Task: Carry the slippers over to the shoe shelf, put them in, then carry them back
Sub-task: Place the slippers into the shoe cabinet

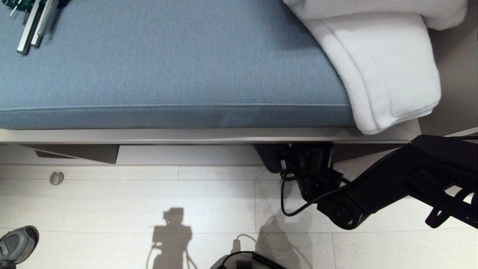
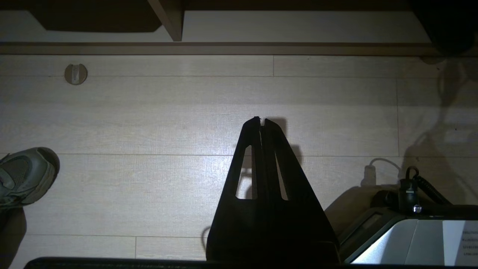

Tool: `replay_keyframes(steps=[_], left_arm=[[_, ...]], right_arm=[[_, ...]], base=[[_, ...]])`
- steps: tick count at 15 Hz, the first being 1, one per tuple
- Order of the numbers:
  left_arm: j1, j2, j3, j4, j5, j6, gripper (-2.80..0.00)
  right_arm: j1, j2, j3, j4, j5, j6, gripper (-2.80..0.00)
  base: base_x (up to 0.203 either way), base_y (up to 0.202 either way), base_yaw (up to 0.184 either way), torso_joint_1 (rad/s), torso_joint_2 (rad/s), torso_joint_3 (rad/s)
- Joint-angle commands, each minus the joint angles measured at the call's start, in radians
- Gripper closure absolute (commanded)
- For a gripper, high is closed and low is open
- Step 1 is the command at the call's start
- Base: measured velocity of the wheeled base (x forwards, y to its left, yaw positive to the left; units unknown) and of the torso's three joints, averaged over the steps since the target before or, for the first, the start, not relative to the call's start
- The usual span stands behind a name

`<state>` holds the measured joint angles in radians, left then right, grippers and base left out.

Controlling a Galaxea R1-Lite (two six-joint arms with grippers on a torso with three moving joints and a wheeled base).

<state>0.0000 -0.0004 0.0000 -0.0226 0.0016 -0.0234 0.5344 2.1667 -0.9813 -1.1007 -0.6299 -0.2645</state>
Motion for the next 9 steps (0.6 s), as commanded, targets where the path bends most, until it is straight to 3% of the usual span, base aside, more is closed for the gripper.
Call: replay_keyframes(steps=[1, 9], left_arm=[[0.0, 0.0, 0.009, 0.0, 0.0, 0.0, 0.0], [0.0, 0.0, 0.009, 0.0, 0.001, -0.001, 0.0]], right_arm=[[0.005, -0.033, 0.071, -0.035, 0.003, 0.001, -2.8], [0.038, -0.026, 0.188, -0.055, 0.069, -0.001, -2.8]], base=[[0.0, 0.0, 0.0, 0.0, 0.0, 0.0], [0.0, 0.0, 0.0, 0.0, 0.0, 0.0]])
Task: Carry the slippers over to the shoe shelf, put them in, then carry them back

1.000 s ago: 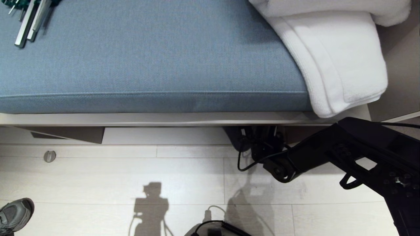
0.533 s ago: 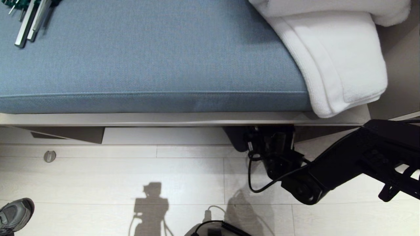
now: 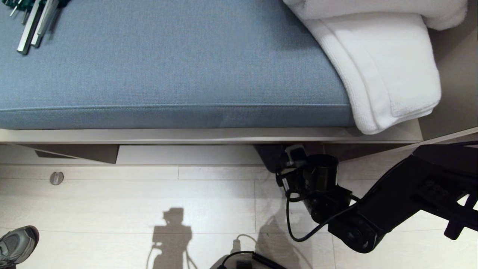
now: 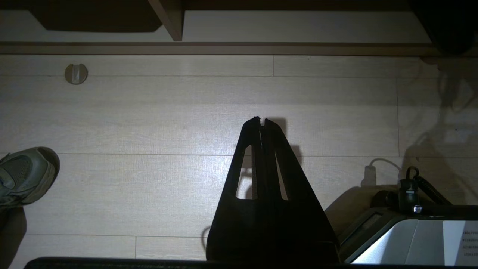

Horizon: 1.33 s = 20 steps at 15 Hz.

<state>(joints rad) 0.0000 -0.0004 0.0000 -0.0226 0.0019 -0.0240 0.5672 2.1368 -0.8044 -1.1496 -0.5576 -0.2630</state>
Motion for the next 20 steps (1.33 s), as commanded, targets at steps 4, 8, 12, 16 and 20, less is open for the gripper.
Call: replay_keyframes(steps=[4, 8, 12, 16, 20], left_arm=[[0.0, 0.0, 0.009, 0.0, 0.001, -0.001, 0.0], [0.0, 0.0, 0.009, 0.0, 0.0, -0.001, 0.0], [0.0, -0.001, 0.009, 0.0, 0.0, -0.001, 0.0], [0.0, 0.0, 0.009, 0.0, 0.0, -0.001, 0.0], [0.0, 0.0, 0.009, 0.0, 0.001, -0.001, 0.0]], right_arm=[[0.019, -0.032, 0.11, -0.01, 0.055, -0.002, -2.8], [0.053, -0.173, 0.275, -0.033, 0.086, 0.002, 0.0], [0.095, -0.387, 0.403, -0.026, 0.091, 0.001, 0.0], [0.145, -0.608, 0.475, 0.086, 0.097, 0.015, 0.0], [0.167, -0.819, 0.465, 0.313, 0.097, 0.058, 0.0]], base=[[0.0, 0.0, 0.0, 0.0, 0.0, 0.0], [0.0, 0.0, 0.0, 0.0, 0.0, 0.0], [0.0, 0.0, 0.0, 0.0, 0.0, 0.0], [0.0, 0.0, 0.0, 0.0, 0.0, 0.0], [0.0, 0.0, 0.0, 0.0, 0.0, 0.0]])
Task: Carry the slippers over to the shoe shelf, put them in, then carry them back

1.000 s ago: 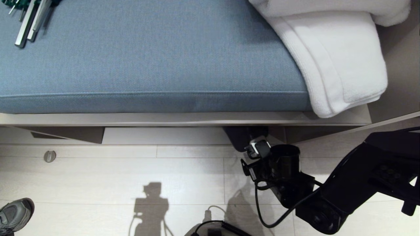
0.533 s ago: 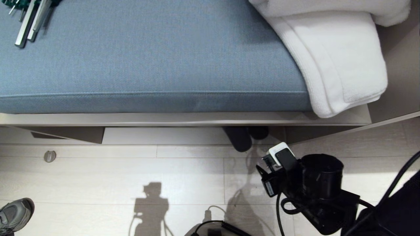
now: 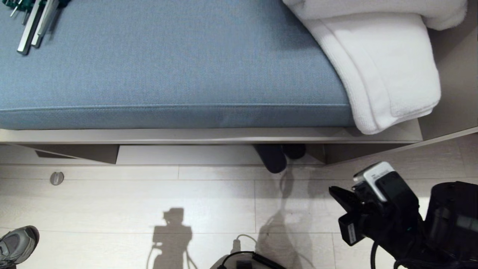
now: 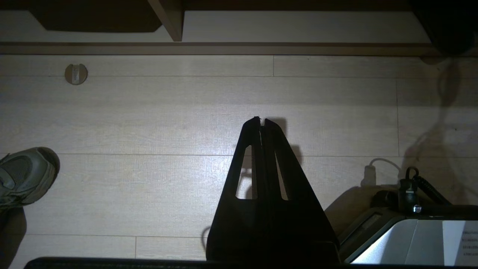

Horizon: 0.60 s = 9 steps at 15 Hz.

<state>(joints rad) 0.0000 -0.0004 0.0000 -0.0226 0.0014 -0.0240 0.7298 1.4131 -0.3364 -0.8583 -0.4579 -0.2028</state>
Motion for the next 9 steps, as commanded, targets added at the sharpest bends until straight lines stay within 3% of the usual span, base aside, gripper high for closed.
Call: replay_keyframes(steps=[1, 6, 9], left_arm=[[0.0, 0.0, 0.009, 0.0, 0.0, -0.001, 0.0], [0.0, 0.0, 0.009, 0.0, 0.0, 0.001, 0.0], [0.0, 0.0, 0.009, 0.0, 0.0, 0.001, 0.0]], right_arm=[[0.006, -0.149, -0.012, 0.082, -0.003, 0.009, 0.0], [0.006, -0.396, -0.171, 0.424, -0.048, 0.047, 0.0], [-0.017, -0.52, -0.237, 0.554, -0.088, 0.047, 0.0]], base=[[0.0, 0.0, 0.0, 0.0, 0.0, 0.0], [0.0, 0.0, 0.0, 0.0, 0.0, 0.0], [0.0, 0.0, 0.0, 0.0, 0.0, 0.0]])
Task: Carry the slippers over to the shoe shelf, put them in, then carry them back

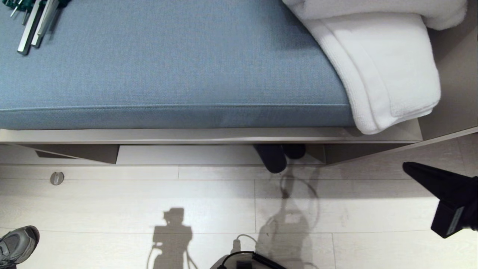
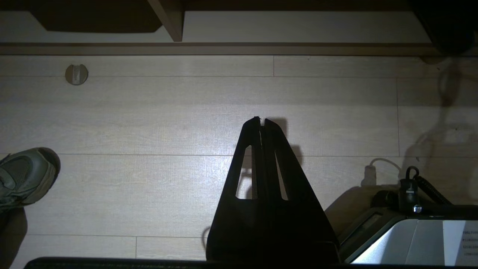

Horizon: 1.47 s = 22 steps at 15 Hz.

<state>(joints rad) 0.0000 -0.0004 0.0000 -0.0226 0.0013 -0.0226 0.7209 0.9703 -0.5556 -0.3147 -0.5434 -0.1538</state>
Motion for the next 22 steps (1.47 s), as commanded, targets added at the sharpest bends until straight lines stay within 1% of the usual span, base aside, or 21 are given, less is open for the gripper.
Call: replay_keyframes(steps=[1, 3, 6, 8, 11, 14, 15, 17, 20, 21, 22], left_arm=[[0.0, 0.0, 0.009, 0.0, 0.0, 0.0, 0.0], [0.0, 0.0, 0.009, 0.0, 0.0, 0.0, 0.0], [0.0, 0.0, 0.009, 0.0, 0.0, 0.0, 0.0], [0.0, 0.0, 0.009, 0.0, 0.0, 0.0, 0.0], [0.0, 0.0, 0.009, 0.0, 0.0, 0.0, 0.0], [0.0, 0.0, 0.009, 0.0, 0.0, 0.0, 0.0], [0.0, 0.0, 0.009, 0.0, 0.0, 0.0, 0.0], [0.0, 0.0, 0.009, 0.0, 0.0, 0.0, 0.0], [0.0, 0.0, 0.009, 0.0, 0.0, 0.0, 0.0], [0.0, 0.0, 0.009, 0.0, 0.0, 0.0, 0.0], [0.0, 0.0, 0.009, 0.0, 0.0, 0.0, 0.0]], right_arm=[[-0.026, -0.109, -0.022, 0.023, -0.006, -0.001, 0.0], [-0.074, -0.158, -0.032, 0.03, -0.008, -0.001, 0.0], [-0.1, -0.193, -0.04, 0.031, -0.007, -0.001, 0.0], [-0.142, -0.212, -0.06, 0.031, -0.008, -0.003, 0.0], [-0.312, -0.306, -0.086, 0.032, -0.007, -0.043, 0.0], [-0.418, -0.399, -0.084, 0.044, -0.002, -0.059, 0.0], [-0.449, -0.423, -0.085, 0.083, 0.004, -0.055, 0.0], [-0.522, -0.495, -0.084, 0.203, 0.032, -0.021, 0.0], [-0.578, -0.64, -0.084, 0.421, 0.086, 0.026, 0.0], [-0.606, -0.679, -0.079, 0.49, 0.098, 0.053, 0.0], [-0.624, -0.693, -0.074, 0.531, 0.106, 0.123, 0.0]], base=[[0.0, 0.0, 0.0, 0.0, 0.0, 0.0], [0.0, 0.0, 0.0, 0.0, 0.0, 0.0], [0.0, 0.0, 0.0, 0.0, 0.0, 0.0], [0.0, 0.0, 0.0, 0.0, 0.0, 0.0], [0.0, 0.0, 0.0, 0.0, 0.0, 0.0], [0.0, 0.0, 0.0, 0.0, 0.0, 0.0], [0.0, 0.0, 0.0, 0.0, 0.0, 0.0], [0.0, 0.0, 0.0, 0.0, 0.0, 0.0], [0.0, 0.0, 0.0, 0.0, 0.0, 0.0], [0.0, 0.0, 0.0, 0.0, 0.0, 0.0], [0.0, 0.0, 0.0, 0.0, 0.0, 0.0]])
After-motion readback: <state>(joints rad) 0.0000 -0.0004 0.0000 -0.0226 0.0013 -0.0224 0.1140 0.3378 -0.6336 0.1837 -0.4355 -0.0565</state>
